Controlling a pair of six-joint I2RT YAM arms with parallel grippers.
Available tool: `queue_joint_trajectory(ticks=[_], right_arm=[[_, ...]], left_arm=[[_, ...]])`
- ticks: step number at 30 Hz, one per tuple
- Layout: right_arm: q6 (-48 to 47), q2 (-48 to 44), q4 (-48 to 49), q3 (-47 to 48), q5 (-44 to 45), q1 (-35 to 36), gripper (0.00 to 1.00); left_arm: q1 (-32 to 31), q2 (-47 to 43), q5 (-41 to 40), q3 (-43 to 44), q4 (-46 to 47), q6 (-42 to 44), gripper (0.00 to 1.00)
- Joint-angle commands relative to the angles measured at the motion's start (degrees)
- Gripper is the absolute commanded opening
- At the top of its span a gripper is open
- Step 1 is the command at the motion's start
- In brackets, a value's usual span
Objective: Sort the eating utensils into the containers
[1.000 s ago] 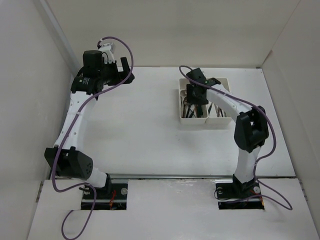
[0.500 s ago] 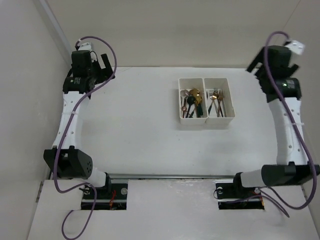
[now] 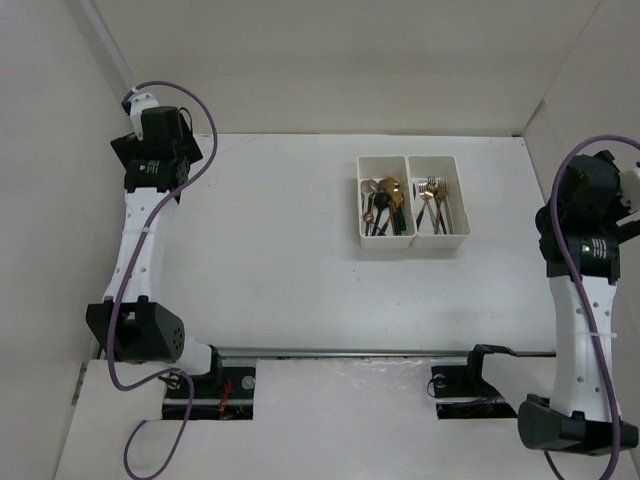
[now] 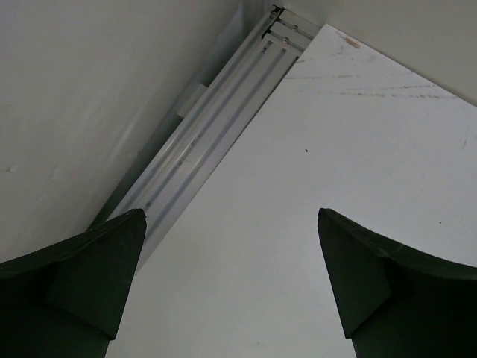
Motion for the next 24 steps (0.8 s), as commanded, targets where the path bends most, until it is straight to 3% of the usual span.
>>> queue_joint_trajectory(ticks=[1,24], right_arm=[[-0.73,-2.24,6.81,-1.64,2.36,0.33,1.00],[-1.35,-7.33,7.87,-4.37,-4.23,0.33,1.00]], left_arm=[[0.52,-4.57,-3.33,-1.90,2.16,0.41,1.00],[3.24,-11.35,1.69,-9.82,5.06,2.17,1.00]])
